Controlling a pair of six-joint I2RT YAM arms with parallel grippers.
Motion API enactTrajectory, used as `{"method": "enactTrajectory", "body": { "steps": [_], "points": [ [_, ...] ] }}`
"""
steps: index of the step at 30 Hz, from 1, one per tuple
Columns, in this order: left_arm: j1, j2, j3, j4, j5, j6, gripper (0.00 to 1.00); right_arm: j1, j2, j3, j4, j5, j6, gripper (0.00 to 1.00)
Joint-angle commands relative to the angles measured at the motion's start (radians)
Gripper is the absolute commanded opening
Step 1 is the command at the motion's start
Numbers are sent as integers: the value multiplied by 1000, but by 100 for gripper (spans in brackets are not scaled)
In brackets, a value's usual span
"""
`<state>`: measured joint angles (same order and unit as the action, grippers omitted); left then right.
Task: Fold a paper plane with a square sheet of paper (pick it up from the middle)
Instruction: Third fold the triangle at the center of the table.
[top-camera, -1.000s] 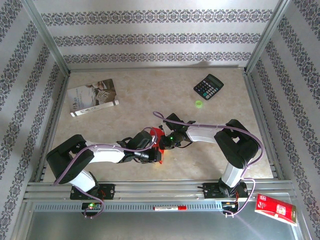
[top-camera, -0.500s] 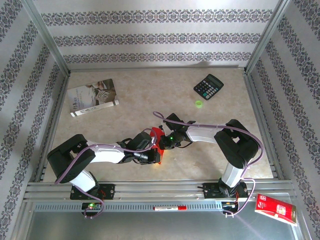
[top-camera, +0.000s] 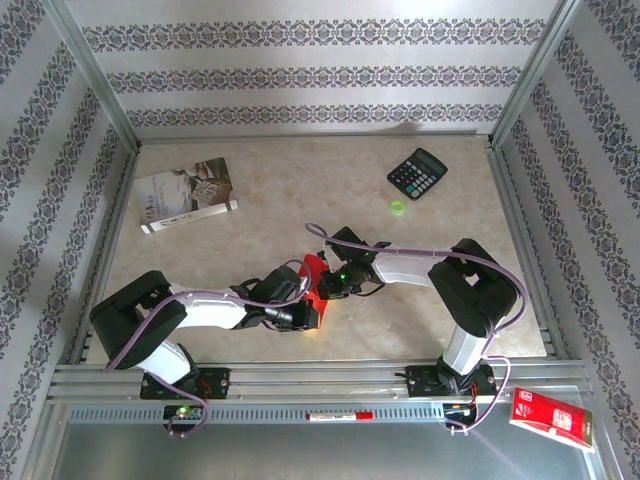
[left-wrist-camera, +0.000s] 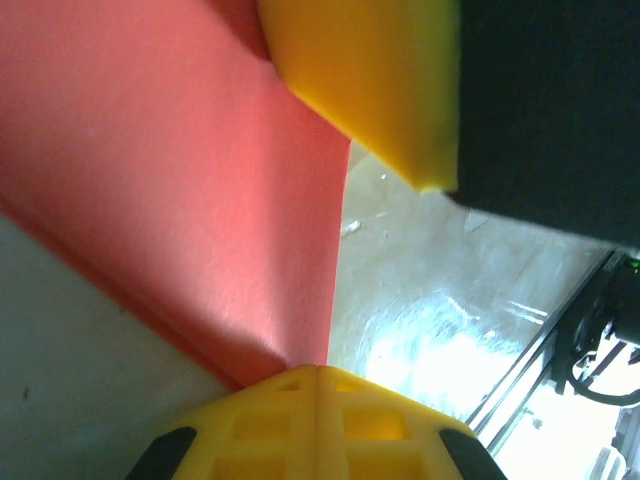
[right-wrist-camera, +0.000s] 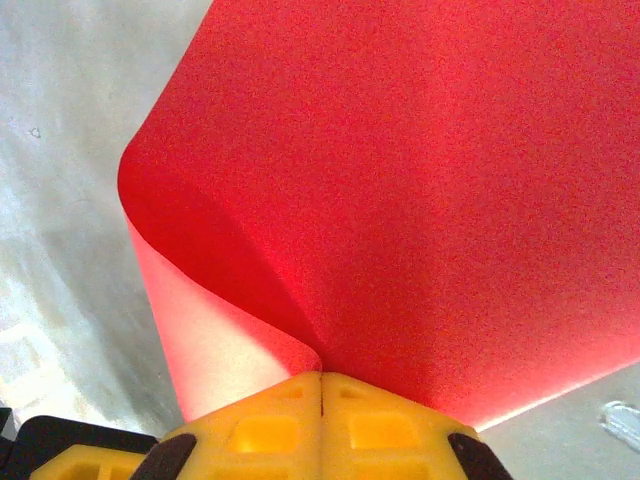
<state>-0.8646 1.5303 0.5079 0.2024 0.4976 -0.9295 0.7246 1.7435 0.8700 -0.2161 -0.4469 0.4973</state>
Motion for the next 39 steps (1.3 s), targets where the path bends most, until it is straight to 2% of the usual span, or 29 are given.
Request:
{"method": "enactTrajectory", "body": {
  "steps": [1,7,18,27,33,39],
  "points": [
    [-24,-39,-6,-116,66,47,1,13,56,-30,-97,70,-14,5],
    [-23,-95,19,-118,36,63,2,13,56,-26,-98,67,-15,6],
    [-24,21,57,-62,23,63,4,16,61,-19,-98,59,-17,7],
    [-25,34,14,-79,38,75,4,15,47,3,-111,40,-29,11],
    [-22,-48,32,-70,44,47,6,16,48,16,-128,39,-46,10],
    [32,-146,30,-59,-29,8,8,16,57,4,-115,34,-42,10]
  ]
}}
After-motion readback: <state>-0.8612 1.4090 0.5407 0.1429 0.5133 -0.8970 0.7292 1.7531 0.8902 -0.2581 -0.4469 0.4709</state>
